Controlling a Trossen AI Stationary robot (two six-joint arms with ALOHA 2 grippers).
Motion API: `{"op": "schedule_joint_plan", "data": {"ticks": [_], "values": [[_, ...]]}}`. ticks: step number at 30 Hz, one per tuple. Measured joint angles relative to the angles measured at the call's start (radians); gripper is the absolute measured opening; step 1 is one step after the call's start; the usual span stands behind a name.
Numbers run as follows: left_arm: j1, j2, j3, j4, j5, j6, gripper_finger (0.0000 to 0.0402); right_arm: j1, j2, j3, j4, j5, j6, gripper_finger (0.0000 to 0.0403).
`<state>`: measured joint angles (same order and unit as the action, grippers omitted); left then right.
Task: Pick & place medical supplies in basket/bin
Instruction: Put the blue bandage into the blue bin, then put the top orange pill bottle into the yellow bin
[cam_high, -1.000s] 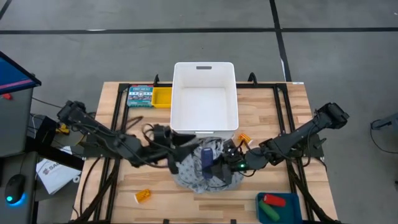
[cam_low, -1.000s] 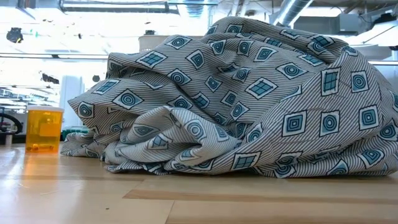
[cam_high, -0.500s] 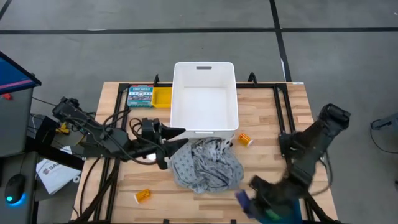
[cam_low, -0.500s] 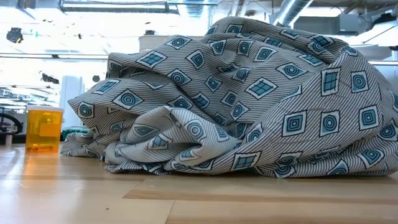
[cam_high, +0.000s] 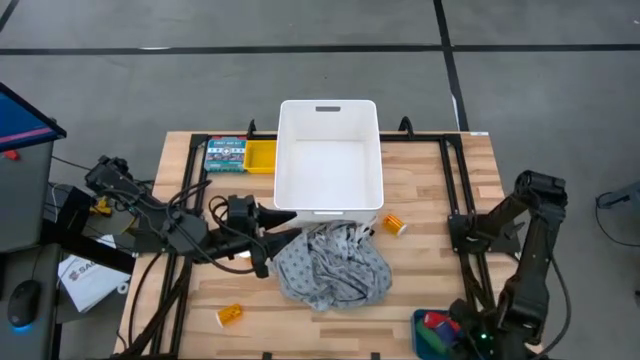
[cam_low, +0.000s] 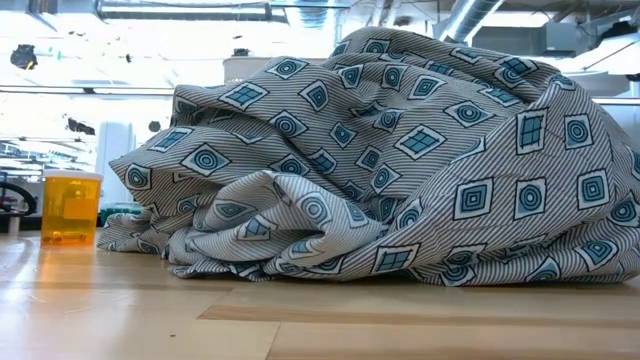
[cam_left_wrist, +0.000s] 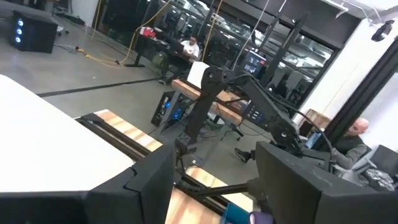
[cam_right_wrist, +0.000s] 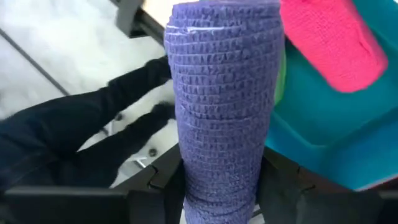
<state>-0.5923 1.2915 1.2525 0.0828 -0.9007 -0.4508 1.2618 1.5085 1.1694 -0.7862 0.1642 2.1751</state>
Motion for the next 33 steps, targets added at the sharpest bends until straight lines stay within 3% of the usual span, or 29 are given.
{"op": "schedule_joint_plan", "data": {"ticks": [5,11,23,33], "values": [[-0.024,-0.002,-0.031,0.002,-0.067,-0.03,0.0214,0.001,0.069,0.0,-0.006,-0.096,-0.067,0.0153],[-0.044,-0.002,-0.038,0.004,-0.077,-0.06,0.0214,-0.005,0.151,0.001,-0.013,-0.183,-0.165,0.0153],[-0.043,-0.002,-0.039,0.031,-0.077,-0.063,0.0214,-0.022,0.22,0.0,-0.086,-0.244,-0.345,0.0155],[-0.043,-0.001,-0.039,0.031,-0.076,-0.062,0.0214,-0.053,0.195,-0.002,-0.085,-0.286,-0.373,0.0233]]}}
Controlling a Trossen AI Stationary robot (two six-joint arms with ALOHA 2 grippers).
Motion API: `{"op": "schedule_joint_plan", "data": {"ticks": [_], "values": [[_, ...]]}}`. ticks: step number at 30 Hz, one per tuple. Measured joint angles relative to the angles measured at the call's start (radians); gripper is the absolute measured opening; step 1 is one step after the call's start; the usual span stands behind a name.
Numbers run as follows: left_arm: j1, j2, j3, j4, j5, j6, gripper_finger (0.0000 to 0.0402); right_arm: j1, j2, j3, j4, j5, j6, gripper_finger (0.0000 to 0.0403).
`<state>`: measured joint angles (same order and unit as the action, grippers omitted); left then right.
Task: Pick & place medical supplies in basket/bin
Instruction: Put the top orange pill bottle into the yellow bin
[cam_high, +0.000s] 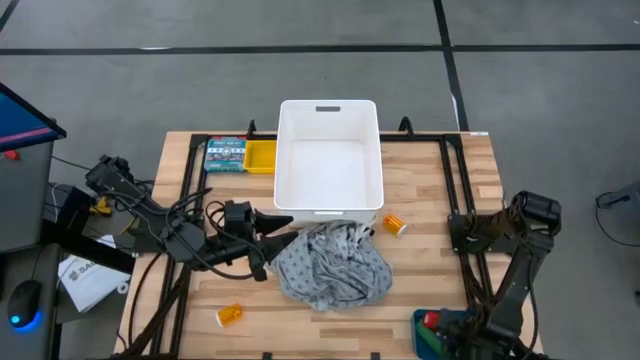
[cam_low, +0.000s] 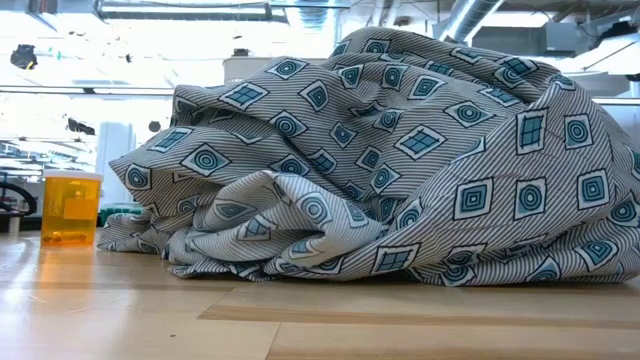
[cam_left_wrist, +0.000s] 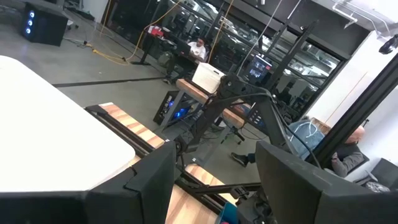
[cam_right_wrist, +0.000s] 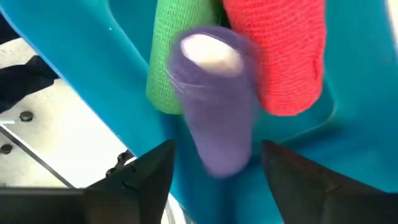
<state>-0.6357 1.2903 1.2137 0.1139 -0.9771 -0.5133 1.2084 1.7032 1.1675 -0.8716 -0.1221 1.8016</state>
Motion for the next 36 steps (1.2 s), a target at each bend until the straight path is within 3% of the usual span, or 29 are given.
{"op": "schedule_joint_plan", "data": {"ticks": [6,16,22,26,32,36], "values": [[0.002,0.0,0.0,0.0,-0.012,0.012,0.0214,-0.035,-0.075,0.0,-0.09,0.065,0.004,0.0248],[-0.014,-0.024,0.0,-0.006,-0.083,0.149,0.0214,-0.093,-0.287,0.001,-0.263,0.462,0.106,0.0249],[-0.02,-0.068,0.0,-0.093,-0.12,0.17,0.0214,-0.147,-0.351,0.001,-0.442,0.613,0.211,0.0249],[-0.019,-0.101,0.0,-0.117,-0.141,0.224,0.0214,-0.238,-0.358,0.001,-0.471,0.622,0.174,0.0249],[0.017,-0.149,0.0,-0.119,-0.1,0.361,0.0228,-0.421,-0.376,0.001,-0.344,0.586,-0.05,0.025],[0.059,-0.19,0.0,-0.144,-0.076,0.401,0.0248,-0.571,-0.41,0.001,-0.331,0.487,-0.205,0.025]]}}
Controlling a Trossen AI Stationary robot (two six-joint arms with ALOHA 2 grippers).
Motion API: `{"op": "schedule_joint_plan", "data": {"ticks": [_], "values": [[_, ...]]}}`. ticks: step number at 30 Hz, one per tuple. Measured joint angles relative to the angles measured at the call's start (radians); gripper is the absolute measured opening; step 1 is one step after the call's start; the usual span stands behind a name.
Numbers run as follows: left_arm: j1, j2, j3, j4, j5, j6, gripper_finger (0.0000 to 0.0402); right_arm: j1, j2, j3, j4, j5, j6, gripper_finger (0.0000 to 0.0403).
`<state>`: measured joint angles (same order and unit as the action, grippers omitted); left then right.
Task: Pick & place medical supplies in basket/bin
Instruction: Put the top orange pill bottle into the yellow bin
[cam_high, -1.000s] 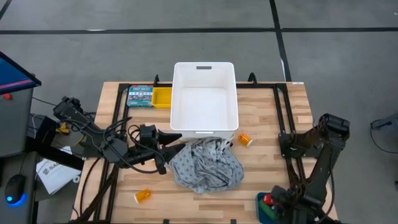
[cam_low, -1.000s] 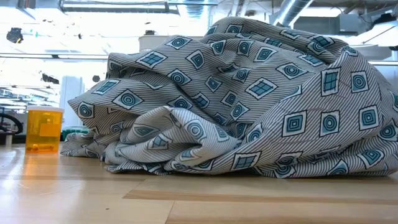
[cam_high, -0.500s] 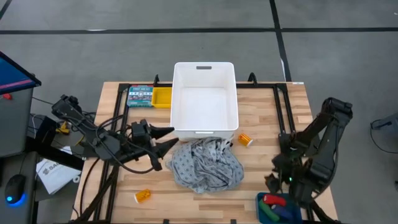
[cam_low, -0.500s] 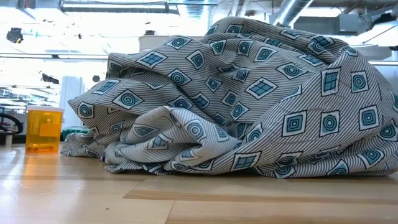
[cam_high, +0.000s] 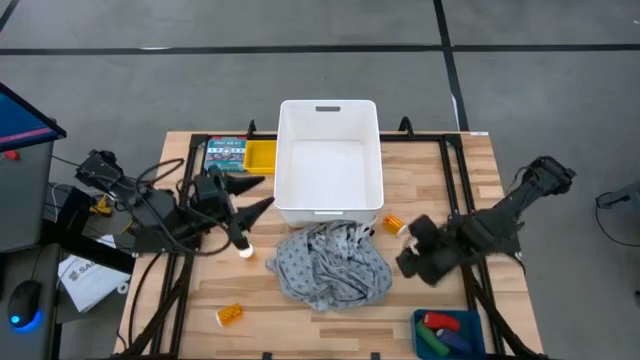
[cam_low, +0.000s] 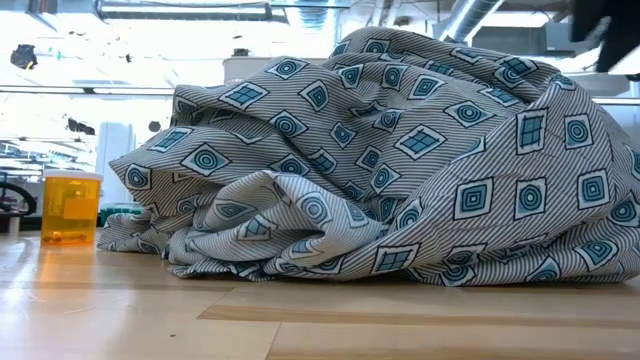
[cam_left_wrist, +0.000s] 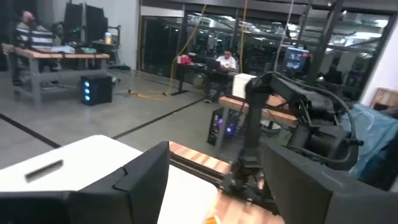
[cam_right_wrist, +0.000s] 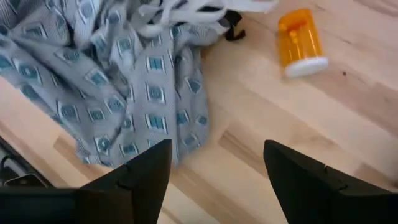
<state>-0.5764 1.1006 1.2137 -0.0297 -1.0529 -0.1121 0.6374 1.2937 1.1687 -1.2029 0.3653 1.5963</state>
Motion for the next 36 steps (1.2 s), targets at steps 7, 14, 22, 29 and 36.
{"op": "schedule_joint_plan", "data": {"ticks": [7,14,22,29,36], "values": [[0.084,-0.066,0.0,-0.089,0.086,0.05,0.0262,-0.255,-0.017,0.001,0.061,-0.129,-0.326,0.025],[0.096,-0.114,0.0,-0.152,0.129,0.056,0.0263,-0.398,0.031,0.0,0.061,-0.268,-0.531,0.025],[0.094,-0.126,0.0,-0.163,0.205,0.078,0.0263,-0.405,0.026,0.0,0.052,-0.316,-0.516,0.0249],[0.135,-0.126,0.0,-0.164,0.204,0.097,0.0263,-0.404,0.026,0.0,-0.008,-0.339,-0.504,0.0245],[0.226,-0.123,0.0,-0.161,0.265,0.089,0.0263,-0.413,0.026,0.0,-0.126,-0.299,-0.481,0.0245]]}}
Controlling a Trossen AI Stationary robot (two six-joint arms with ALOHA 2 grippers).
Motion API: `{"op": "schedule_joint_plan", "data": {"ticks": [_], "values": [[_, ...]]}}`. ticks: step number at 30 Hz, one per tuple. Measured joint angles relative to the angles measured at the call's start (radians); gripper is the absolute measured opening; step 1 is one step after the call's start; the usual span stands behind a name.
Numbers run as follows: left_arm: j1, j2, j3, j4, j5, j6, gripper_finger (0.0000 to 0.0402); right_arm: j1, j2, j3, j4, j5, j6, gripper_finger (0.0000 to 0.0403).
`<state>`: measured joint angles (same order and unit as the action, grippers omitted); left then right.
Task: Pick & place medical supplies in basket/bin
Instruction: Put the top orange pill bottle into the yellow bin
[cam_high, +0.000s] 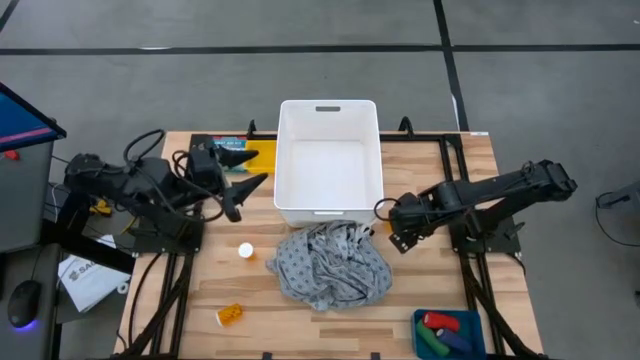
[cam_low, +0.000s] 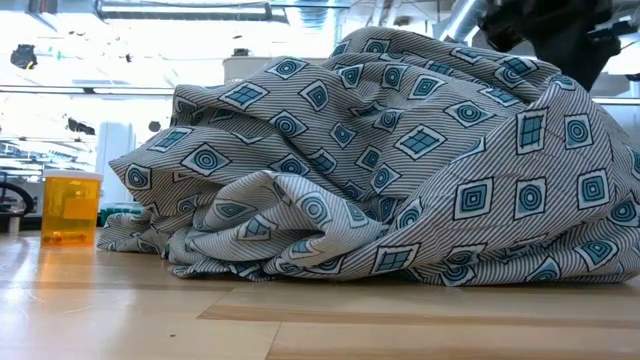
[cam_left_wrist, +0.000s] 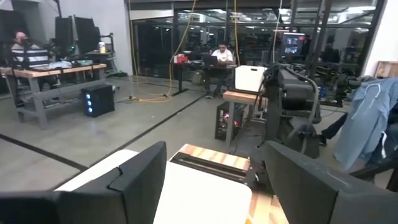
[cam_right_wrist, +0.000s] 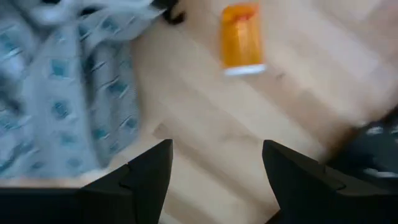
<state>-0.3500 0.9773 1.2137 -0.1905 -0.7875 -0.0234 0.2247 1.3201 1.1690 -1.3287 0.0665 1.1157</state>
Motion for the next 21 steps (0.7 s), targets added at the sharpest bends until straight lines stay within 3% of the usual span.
{"op": "schedule_joint_plan", "data": {"ticks": [2,6,11,18,21], "values": [[0.029,0.007,0.0,0.005,0.015,-0.003,0.0263,0.0,0.0,0.0,-0.012,0.085,0.0,0.0245],[0.081,0.016,0.0,0.023,0.067,-0.017,0.0263,0.015,0.0,0.0,0.013,0.148,-0.056,0.0245],[0.149,0.025,0.0,0.035,0.131,-0.066,0.0263,0.022,0.011,-0.011,0.034,0.153,-0.152,0.0245],[0.214,0.049,0.001,0.043,0.174,-0.112,0.0263,0.045,0.01,-0.049,0.027,0.196,-0.101,0.0245],[0.239,0.069,0.001,0.043,0.21,-0.14,0.0263,0.029,0.006,-0.086,0.04,0.159,-0.102,0.0252]]}}
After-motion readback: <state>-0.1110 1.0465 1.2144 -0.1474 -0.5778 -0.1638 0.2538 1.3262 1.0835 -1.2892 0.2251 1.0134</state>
